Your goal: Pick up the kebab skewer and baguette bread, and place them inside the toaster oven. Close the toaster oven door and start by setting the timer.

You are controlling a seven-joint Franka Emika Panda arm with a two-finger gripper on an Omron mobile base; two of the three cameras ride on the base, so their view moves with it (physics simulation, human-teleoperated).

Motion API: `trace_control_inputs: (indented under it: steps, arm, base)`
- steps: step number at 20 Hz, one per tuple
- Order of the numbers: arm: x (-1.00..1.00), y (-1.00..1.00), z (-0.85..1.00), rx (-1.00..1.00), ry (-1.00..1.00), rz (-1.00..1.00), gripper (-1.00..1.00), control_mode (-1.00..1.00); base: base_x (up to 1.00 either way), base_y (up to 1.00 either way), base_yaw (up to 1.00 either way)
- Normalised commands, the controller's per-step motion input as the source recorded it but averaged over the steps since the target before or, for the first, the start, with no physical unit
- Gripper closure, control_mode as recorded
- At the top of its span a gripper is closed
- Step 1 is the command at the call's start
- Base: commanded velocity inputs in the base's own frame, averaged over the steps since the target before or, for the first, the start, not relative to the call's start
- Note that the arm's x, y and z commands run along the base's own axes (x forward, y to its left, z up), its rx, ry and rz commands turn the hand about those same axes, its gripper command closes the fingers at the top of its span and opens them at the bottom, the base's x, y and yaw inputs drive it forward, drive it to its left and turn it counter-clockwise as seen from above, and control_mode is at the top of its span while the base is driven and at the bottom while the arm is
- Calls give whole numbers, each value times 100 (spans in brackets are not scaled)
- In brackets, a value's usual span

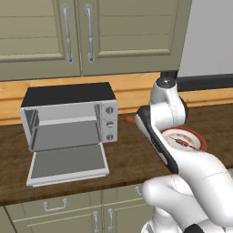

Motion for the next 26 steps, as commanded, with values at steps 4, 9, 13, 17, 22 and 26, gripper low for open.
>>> trace_control_inputs:
  steps: [4,9,13,17,22,26]
  arm:
    - [14,100,11,0,0,0,100,-100]
    - [31,100,2,0,0,0,100,-100]
    - [44,100,0,0,0,0,100,-100]
    - [36,100,-5,-2,-5,0,100,-100]
    - [34,82,-10,0,-4,1,100,-100]
    - [44,70,-36,0,-7,0,100,-100]
  base:
    - [0,0,0]
    - [0,0,0]
    - [0,0,0]
    - [0,0,0]
    - [0,0,0]
    - [0,0,0]
